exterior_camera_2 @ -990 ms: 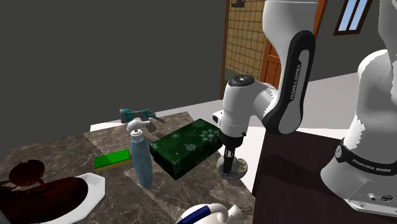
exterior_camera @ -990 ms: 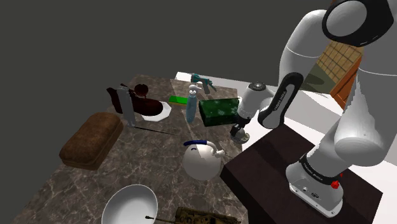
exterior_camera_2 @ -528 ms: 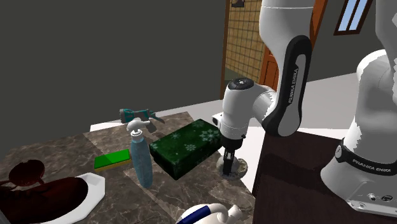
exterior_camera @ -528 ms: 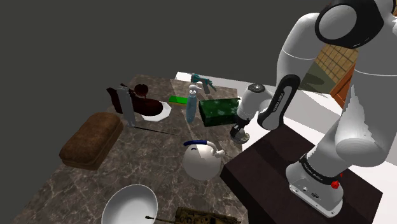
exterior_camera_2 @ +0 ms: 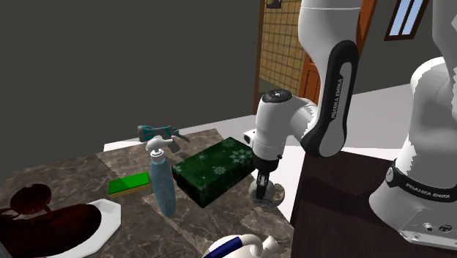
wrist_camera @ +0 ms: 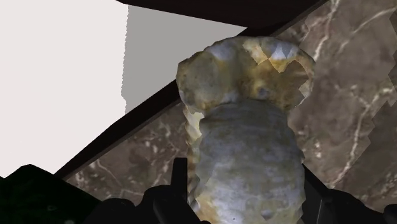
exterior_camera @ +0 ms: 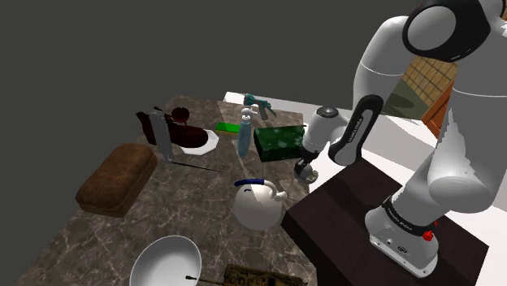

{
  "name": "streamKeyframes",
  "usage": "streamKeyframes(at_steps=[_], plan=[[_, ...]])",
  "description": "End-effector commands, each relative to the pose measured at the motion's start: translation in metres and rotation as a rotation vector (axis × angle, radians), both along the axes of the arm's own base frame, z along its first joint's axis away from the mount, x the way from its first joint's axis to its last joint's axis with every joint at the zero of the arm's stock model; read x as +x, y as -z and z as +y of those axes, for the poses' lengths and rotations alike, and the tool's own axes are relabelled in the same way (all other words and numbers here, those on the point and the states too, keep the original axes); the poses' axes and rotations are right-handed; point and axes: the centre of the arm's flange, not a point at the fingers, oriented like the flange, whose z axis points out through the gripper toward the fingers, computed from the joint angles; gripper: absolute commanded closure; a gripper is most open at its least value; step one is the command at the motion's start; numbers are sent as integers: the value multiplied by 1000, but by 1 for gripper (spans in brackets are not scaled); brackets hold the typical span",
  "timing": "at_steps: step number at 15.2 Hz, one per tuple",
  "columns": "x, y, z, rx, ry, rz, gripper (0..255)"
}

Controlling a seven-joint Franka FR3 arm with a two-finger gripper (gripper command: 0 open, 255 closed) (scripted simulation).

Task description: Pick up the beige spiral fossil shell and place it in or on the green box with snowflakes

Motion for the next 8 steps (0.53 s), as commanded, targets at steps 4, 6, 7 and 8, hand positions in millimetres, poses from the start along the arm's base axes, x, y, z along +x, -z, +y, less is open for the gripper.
streamKeyframes(at_steps=[4,6,7,8], plan=[[-2,-4,0,-1,0,5,255],[-2,-15,0,-1,0,5,255],[-2,-20,0,-1,0,5,255],[-2,-25,0,-1,0,5,255]])
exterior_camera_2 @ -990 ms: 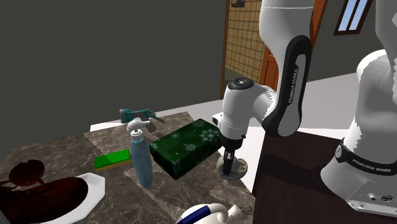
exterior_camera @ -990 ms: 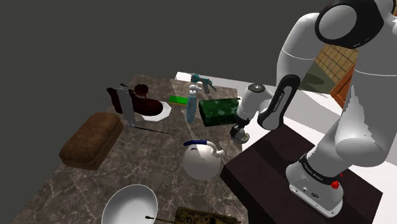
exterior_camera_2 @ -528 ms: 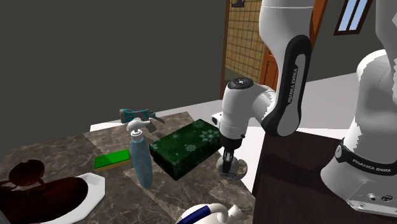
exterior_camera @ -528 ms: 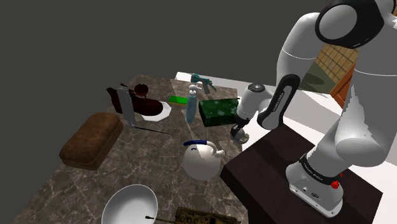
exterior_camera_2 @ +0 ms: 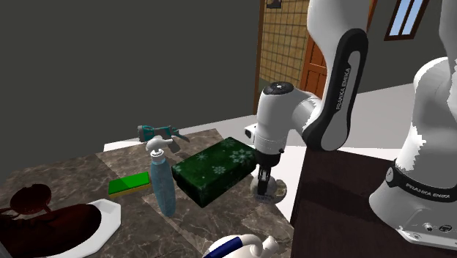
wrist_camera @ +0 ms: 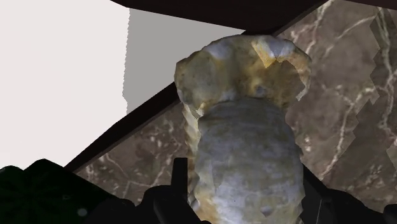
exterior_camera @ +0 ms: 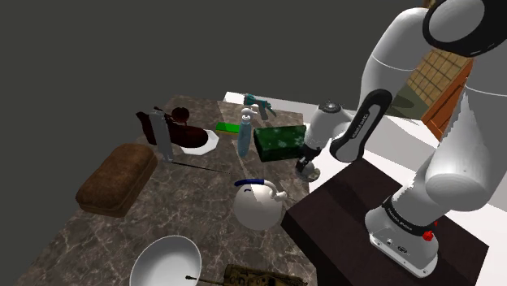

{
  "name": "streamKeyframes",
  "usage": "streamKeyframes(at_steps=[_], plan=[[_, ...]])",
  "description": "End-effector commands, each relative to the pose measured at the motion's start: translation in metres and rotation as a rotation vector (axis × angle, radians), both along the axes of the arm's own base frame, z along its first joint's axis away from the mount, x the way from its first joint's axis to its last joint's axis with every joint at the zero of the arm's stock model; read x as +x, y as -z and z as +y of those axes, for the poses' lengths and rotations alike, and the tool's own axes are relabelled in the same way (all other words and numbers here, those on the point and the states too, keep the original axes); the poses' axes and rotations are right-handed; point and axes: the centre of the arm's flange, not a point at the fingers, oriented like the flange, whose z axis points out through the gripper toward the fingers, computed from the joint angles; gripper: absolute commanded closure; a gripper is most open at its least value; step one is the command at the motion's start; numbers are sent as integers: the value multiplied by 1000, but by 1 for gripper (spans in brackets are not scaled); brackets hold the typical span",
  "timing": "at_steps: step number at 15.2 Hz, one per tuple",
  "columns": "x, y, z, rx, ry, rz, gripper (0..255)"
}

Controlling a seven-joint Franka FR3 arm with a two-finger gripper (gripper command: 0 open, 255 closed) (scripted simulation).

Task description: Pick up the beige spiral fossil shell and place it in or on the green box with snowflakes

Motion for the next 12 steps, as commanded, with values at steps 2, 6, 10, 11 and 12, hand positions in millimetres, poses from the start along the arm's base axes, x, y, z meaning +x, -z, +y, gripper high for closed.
streamKeyframes(at_steps=[2,6,10,11,12], plan=[[0,-16,0,-1,0,0,255],[0,-37,0,-1,0,0,255],[0,-58,0,-1,0,0,255],[0,-64,0,-1,0,0,255],[0,-69,0,-1,0,0,255]])
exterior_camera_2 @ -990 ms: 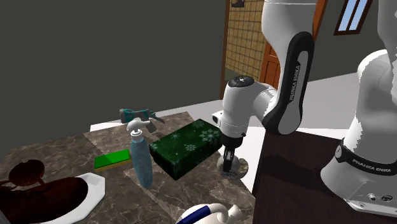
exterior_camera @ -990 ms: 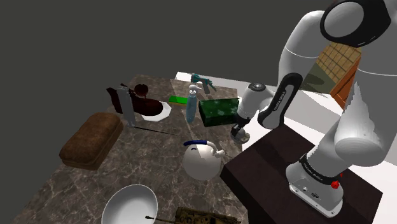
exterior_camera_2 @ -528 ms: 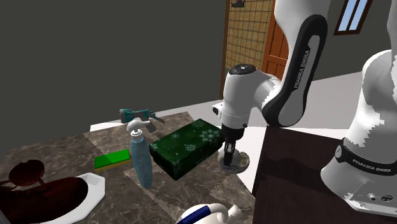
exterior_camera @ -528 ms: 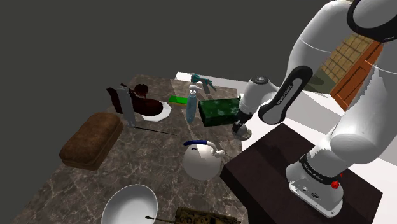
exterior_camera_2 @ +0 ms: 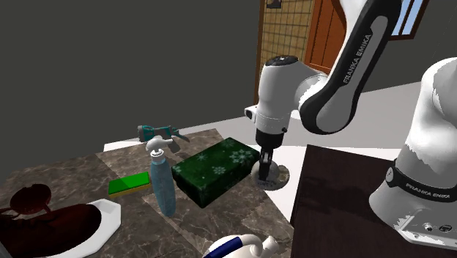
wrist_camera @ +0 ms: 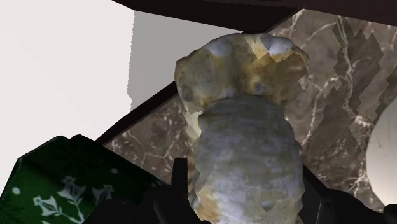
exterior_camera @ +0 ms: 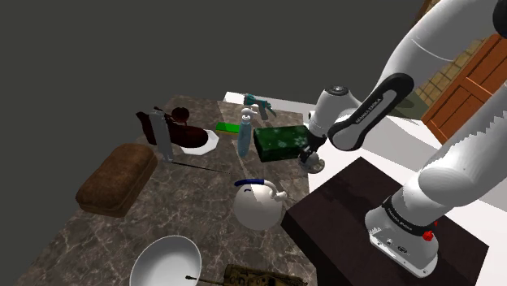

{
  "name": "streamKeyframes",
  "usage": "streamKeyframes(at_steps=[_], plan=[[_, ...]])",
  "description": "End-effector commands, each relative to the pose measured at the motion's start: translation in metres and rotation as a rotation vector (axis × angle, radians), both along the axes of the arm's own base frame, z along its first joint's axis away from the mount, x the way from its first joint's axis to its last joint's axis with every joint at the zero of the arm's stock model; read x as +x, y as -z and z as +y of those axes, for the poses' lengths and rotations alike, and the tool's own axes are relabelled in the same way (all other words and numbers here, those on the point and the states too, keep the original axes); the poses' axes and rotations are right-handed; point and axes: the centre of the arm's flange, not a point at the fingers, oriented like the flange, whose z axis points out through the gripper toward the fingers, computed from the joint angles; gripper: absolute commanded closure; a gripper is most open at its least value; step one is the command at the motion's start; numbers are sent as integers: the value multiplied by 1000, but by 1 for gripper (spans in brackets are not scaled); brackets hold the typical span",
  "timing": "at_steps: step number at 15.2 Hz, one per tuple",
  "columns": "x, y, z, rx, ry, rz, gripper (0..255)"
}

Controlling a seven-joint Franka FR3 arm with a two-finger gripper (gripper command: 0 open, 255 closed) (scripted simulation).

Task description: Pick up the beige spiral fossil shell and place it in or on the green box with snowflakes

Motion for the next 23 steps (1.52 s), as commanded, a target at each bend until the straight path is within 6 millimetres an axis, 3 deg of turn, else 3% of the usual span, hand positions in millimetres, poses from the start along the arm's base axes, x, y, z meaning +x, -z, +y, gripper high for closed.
streamKeyframes(at_steps=[1,16,23], plan=[[0,-12,1,1,0,0,255],[0,-87,1,1,0,0,255],[87,-95,-29,1,0,0,255]])
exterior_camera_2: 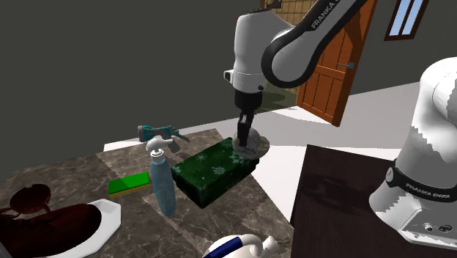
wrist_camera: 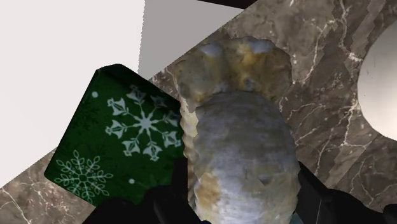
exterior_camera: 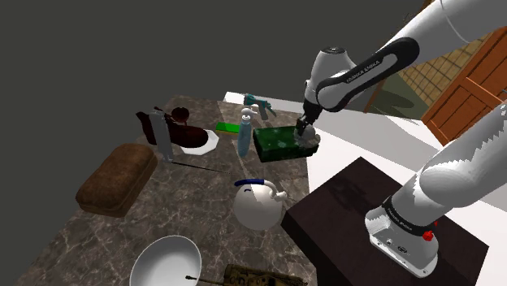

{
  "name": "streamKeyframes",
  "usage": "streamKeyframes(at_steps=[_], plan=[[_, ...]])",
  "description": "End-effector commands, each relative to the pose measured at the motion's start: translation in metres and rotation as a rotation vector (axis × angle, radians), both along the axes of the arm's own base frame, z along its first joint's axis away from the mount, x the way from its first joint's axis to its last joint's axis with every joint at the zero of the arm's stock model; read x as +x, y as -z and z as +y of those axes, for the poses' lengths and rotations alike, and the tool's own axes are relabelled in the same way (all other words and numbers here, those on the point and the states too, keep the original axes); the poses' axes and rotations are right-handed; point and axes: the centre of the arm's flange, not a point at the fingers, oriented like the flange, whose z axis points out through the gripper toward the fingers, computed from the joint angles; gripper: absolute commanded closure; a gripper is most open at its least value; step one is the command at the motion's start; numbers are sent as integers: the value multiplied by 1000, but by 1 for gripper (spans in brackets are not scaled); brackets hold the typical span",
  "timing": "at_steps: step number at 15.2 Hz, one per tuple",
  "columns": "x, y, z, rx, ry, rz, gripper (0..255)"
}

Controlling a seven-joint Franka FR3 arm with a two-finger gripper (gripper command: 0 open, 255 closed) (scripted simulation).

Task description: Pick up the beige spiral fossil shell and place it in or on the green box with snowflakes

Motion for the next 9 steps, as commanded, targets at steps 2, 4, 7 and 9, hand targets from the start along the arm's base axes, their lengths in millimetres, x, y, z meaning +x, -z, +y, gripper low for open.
streamKeyframes(at_steps=[2,4,7,9], plan=[[39,-4,-16,-1,0,0,255],[64,-7,-24,-1,0,0,255],[95,-4,-35,-1,0,0,255],[95,6,-35,-1,0,0,255]])
